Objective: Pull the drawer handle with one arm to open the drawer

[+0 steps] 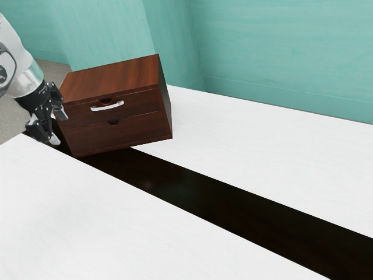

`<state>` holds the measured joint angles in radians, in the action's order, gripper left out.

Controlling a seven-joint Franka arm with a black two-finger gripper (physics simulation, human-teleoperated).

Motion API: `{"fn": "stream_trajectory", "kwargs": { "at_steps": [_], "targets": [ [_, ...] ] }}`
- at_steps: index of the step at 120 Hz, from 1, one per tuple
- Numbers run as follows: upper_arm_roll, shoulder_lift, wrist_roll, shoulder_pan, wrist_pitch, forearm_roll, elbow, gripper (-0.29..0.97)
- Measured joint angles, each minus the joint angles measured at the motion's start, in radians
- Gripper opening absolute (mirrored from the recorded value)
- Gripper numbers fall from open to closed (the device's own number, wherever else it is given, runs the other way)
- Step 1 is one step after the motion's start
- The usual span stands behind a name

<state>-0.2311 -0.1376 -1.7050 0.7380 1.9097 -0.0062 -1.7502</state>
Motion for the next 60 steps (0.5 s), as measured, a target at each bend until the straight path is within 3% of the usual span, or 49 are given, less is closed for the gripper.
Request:
{"fn": "stream_trajectory", "kwargs": {
  "at_steps": [38,49,60],
  "targets": [
    [-0.004,0.034,-0.207,-0.041,0.050,0.019,0.017,0.55],
    [0.242,0.083,-0.250,-0.287,0.056,0.028,0.054,0.55],
    [0.321,0.109,-0.287,-0.339,0.059,0.036,0.079,0.55]
  ]
}}
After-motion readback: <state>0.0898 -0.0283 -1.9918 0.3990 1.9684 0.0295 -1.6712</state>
